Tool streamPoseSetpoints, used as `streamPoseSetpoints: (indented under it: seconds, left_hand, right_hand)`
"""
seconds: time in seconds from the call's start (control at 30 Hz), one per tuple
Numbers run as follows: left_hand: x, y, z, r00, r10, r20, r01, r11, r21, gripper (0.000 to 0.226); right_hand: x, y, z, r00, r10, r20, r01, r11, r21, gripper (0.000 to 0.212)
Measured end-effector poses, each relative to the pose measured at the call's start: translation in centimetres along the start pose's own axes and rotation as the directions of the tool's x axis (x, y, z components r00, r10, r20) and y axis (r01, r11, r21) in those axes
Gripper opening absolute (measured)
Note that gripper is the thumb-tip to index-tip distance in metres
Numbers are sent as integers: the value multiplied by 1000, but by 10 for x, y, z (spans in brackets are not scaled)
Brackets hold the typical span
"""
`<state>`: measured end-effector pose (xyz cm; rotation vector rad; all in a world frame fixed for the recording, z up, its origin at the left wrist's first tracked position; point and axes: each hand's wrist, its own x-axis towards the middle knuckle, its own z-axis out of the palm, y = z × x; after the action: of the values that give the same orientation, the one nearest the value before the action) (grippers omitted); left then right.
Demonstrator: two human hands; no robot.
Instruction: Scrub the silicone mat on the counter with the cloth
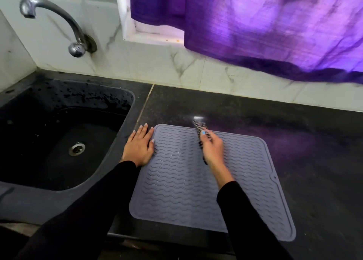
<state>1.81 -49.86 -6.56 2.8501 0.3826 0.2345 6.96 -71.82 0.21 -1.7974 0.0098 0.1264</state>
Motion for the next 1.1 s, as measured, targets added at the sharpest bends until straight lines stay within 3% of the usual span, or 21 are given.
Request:
streamPoseSetpoints:
  seconds: [0.07, 0.13, 0.17, 0.4, 0.57, 0.63, 0.73, 0.8, 0.87, 0.97, 1.1]
  left_hand:
    - [0, 1, 0, 1000, -4, 3, 4, 1000, 2, 83]
    - [0, 1, -1, 1000, -7, 0, 7, 1000, 2, 82]
    - [1, 1, 0, 1000, -9, -1, 9, 1000, 2, 82]
    - [0, 1, 0, 1000, -5, 0, 5, 1000, 4, 81]
    - [0, 2, -3, 1000, -7, 26, 7, 1000, 7, 84]
    - [-1, 3, -4, 1000, -14, 28, 14, 1000, 14, 85]
    - [-1, 4, -4, 1000, -13, 22, 13, 1000, 18, 85]
    - [-1, 3, -4, 1000, -12, 20, 11, 1000, 13, 84]
    - [0, 3, -3, 1000, -14, 13, 14, 1000, 12, 84]
    - [0, 2, -1, 999, -23, 23, 22, 999, 23, 83]
    - [0, 1, 0, 999, -26, 22, 26, 999, 19, 82]
  right_hand:
    - [-15, 6, 24, 971, -152, 187, 206, 926, -318, 39]
    - [-28, 24, 43, 903, -262, 341, 425, 666, -613, 47]
    - [-31, 32, 47, 874, -312, 372, 486, 561, -670, 49]
    - [-21, 27, 36, 825, -304, 476, 564, 486, -668, 52]
    - [-14, 27, 4, 716, -285, 637, 697, 316, -643, 55]
    - [-8, 27, -5, 727, -258, 636, 682, 377, -627, 52]
    - [0, 11, -6, 880, -139, 454, 395, 746, -536, 35]
    - [-1, 1, 4, 929, -137, 343, 280, 866, -414, 34]
    - [-10, -1, 23, 898, -210, 387, 385, 801, -458, 40]
    - [-27, 16, 47, 807, -281, 519, 576, 564, -592, 48]
    - [-28, 17, 42, 769, -308, 560, 639, 388, -664, 55]
